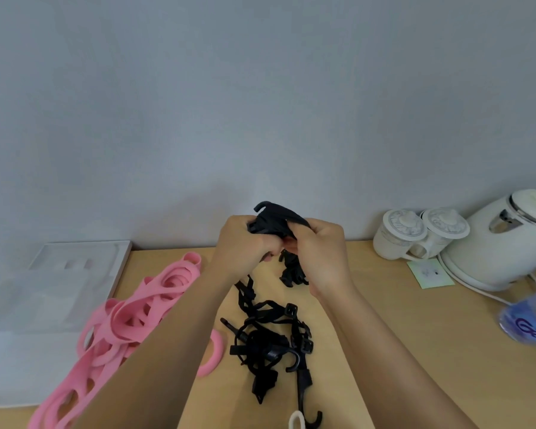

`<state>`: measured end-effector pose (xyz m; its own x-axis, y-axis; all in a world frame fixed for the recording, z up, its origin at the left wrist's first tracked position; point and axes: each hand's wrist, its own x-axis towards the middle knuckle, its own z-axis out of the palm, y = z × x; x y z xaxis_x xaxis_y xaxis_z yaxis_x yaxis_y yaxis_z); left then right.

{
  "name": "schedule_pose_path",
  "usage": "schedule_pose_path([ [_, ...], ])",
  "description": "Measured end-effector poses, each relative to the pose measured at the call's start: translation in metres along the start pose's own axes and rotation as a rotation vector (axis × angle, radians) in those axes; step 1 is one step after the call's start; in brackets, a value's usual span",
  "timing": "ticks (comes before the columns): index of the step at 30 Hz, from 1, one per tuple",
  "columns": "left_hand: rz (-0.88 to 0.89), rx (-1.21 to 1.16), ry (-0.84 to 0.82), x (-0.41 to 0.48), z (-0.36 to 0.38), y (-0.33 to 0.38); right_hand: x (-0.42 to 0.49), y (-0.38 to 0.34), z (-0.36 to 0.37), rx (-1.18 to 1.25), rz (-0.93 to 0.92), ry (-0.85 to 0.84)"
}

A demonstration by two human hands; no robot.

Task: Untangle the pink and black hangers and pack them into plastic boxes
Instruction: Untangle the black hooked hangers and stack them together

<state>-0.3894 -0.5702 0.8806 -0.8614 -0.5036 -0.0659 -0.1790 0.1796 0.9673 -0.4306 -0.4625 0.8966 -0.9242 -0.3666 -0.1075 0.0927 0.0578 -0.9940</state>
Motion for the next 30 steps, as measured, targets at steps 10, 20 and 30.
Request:
schedule_pose_path([
  [10,-0.098,-0.020,-0.036,0.007,0.005,0.002,0.002,0.002,-0.007,0.031,0.008,-0.013],
  [20,-0.009,-0.223,-0.439,0.011,-0.012,0.002,-0.010,0.000,-0.020,0.402,0.102,-0.212],
  [30,-0.058,-0.617,-0.538,0.010,-0.006,-0.006,-0.011,-0.008,-0.016,0.695,0.290,-0.282],
])
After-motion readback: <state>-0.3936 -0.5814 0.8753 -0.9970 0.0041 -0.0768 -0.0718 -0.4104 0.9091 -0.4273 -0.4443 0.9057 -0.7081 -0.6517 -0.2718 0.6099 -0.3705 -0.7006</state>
